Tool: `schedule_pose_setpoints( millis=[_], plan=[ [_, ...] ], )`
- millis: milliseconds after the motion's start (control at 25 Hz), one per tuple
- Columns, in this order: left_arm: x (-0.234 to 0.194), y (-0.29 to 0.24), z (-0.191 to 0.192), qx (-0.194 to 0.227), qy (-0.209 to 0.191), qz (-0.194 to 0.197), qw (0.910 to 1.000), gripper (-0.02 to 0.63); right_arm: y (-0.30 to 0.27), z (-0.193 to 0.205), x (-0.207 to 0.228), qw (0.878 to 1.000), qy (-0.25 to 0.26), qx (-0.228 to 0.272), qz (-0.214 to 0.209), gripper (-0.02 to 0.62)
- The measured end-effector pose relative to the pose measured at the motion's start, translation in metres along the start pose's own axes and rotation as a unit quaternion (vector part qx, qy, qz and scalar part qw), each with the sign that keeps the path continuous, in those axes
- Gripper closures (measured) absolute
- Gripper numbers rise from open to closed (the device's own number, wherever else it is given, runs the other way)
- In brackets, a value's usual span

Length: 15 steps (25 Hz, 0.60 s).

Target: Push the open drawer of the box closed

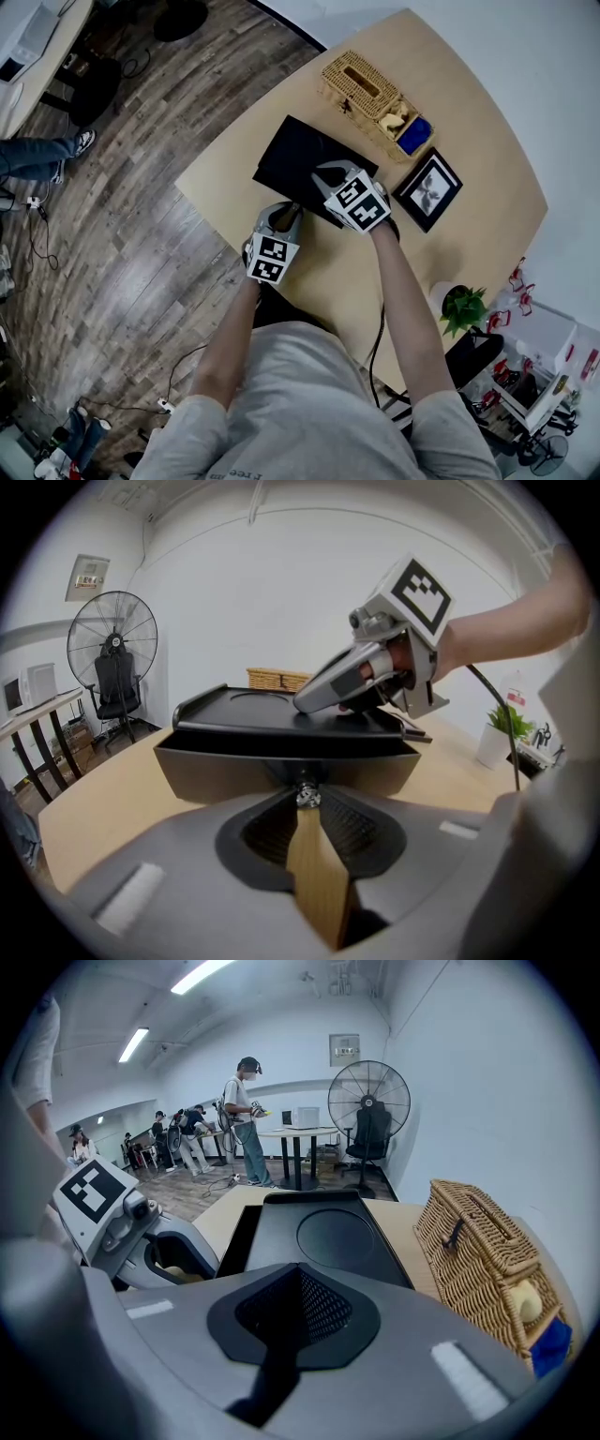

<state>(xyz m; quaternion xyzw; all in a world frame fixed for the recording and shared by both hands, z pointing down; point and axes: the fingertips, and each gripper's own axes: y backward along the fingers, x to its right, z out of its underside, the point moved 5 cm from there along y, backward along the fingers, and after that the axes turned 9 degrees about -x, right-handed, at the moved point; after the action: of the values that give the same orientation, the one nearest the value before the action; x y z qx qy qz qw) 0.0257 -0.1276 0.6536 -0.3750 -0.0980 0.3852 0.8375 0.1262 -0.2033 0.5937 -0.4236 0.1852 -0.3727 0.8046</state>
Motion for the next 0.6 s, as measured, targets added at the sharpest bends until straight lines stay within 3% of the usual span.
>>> schedule_pose_setpoints(
  millis=[600],
  plan=[
    [-0.001, -0.014, -0.013, 0.002, -0.006, 0.011, 0.9999, 0.474, 0.0, 0.001, 0.002, 1.0, -0.008, -0.004, -0.013, 0.594]
  ],
)
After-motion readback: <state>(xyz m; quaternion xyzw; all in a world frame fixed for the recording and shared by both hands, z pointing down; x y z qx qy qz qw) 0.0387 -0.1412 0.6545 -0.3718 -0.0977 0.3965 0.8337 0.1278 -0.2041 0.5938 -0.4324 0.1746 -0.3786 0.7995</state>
